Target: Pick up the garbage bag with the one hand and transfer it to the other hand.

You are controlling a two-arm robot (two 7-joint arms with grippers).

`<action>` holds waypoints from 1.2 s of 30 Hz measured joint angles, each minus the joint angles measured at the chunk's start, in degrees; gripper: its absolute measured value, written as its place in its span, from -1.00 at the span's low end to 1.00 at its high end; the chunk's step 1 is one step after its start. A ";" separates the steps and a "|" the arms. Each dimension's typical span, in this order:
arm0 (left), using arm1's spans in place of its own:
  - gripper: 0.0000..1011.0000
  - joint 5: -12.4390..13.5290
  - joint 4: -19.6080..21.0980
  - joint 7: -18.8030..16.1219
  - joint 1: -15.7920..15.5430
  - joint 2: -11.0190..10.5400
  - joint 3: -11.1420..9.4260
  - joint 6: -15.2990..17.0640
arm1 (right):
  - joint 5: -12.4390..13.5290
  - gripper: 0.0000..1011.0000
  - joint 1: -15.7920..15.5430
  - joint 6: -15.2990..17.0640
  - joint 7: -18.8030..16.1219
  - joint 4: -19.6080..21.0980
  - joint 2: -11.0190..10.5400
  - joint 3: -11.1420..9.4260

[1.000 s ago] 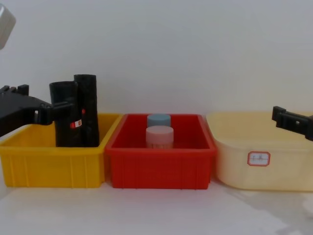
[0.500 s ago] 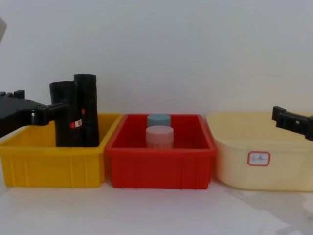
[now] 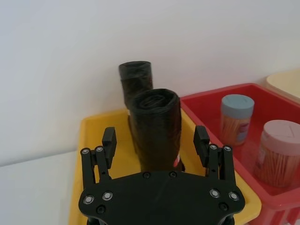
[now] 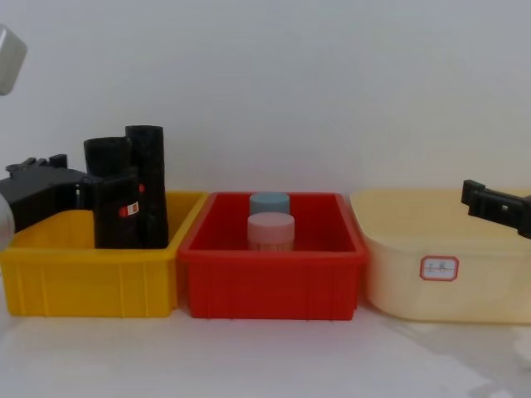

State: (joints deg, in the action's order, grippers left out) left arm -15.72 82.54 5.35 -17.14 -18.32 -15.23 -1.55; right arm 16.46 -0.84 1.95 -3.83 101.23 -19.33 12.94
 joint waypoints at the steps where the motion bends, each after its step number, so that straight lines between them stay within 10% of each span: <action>1: 0.98 -0.04 -0.32 0.43 -0.25 0.08 -0.08 -0.13 | 0.00 0.98 0.00 0.00 0.00 0.00 0.00 0.00; 22: 0.95 -0.31 -6.92 4.89 -5.38 2.64 -0.72 -3.36 | 0.00 0.98 0.00 0.00 0.00 0.00 0.00 0.00; 36: 0.21 0.49 -7.35 3.10 -5.42 3.63 0.85 -3.63 | 0.00 0.98 0.00 0.00 0.00 0.00 0.00 0.00</action>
State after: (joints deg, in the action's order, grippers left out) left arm -15.23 75.19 8.45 -22.57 -14.70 -14.38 -5.18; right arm 16.46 -0.84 1.95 -3.83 101.23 -19.34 12.94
